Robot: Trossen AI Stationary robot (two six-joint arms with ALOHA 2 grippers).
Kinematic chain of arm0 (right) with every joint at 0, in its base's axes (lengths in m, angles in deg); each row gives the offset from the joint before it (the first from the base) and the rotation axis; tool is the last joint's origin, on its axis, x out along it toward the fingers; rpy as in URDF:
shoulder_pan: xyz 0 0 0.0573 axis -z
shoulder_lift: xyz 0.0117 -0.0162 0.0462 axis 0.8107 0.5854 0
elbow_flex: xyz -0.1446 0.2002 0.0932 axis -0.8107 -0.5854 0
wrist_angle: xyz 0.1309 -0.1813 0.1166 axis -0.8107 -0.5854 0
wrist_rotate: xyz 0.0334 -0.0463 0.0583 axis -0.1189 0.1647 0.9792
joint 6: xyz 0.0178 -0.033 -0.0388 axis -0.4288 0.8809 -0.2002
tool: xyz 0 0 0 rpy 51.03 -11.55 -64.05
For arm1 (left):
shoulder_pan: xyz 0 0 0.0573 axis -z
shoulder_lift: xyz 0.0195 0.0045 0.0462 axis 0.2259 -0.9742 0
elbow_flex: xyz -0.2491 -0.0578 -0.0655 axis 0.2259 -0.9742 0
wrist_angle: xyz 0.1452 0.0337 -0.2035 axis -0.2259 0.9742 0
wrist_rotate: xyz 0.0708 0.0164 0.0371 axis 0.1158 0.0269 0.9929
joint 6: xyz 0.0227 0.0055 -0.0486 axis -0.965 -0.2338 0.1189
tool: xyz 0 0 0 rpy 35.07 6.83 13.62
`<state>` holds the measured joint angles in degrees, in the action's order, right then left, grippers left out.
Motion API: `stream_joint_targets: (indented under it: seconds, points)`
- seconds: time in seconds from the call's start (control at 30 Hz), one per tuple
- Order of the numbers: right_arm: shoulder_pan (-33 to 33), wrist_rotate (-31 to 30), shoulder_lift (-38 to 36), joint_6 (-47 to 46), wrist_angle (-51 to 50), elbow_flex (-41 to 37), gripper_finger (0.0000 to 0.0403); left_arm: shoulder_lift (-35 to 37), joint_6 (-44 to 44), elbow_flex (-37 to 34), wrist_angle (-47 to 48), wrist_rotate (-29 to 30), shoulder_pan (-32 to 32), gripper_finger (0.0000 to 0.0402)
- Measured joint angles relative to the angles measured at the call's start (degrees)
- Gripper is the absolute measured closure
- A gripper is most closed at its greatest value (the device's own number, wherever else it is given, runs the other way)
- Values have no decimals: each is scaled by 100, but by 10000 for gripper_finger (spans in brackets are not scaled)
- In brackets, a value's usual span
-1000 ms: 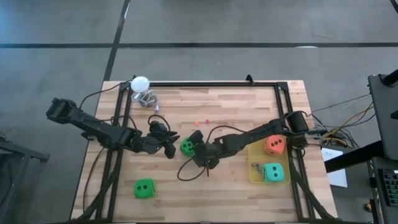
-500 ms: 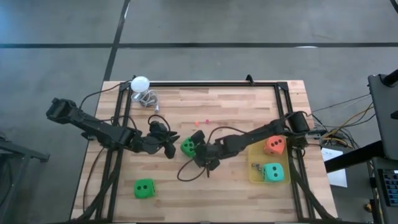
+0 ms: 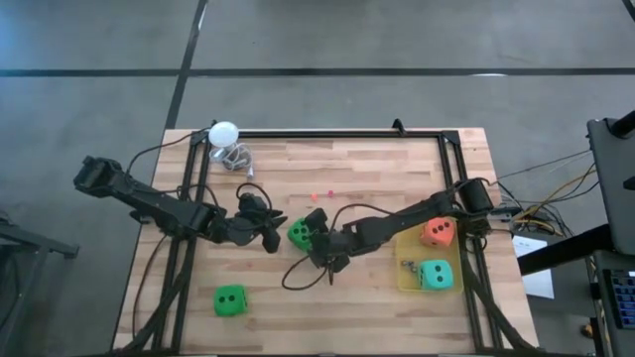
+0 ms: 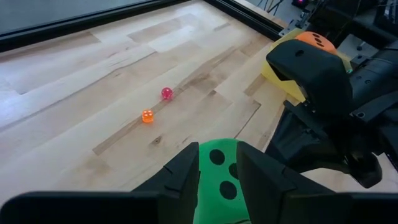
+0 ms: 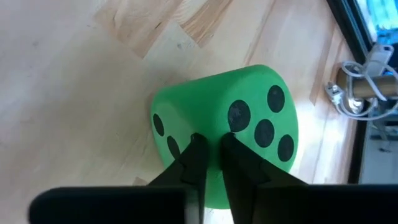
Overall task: Pick & Place Dice
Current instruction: Put the top large green dice into the yellow bin
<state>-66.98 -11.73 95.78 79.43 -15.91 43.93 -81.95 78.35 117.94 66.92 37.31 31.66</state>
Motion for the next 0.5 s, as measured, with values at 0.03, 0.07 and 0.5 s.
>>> stream_joint_targets:
  seconds: [0.03, 0.07, 0.5]
  points:
    - [-15, -94, 0, 4, 0, 0, 360, 0, 0, 0, 0, -8, 0, 288]
    - [-32, -157, -11, 48, -8, 0, 349, 0, 0, 0, 2, -19, 2, 288]
    - [-128, -568, -138, -16, -66, -41, 149, 0, -31, 2, 4, -65, 2, 289]
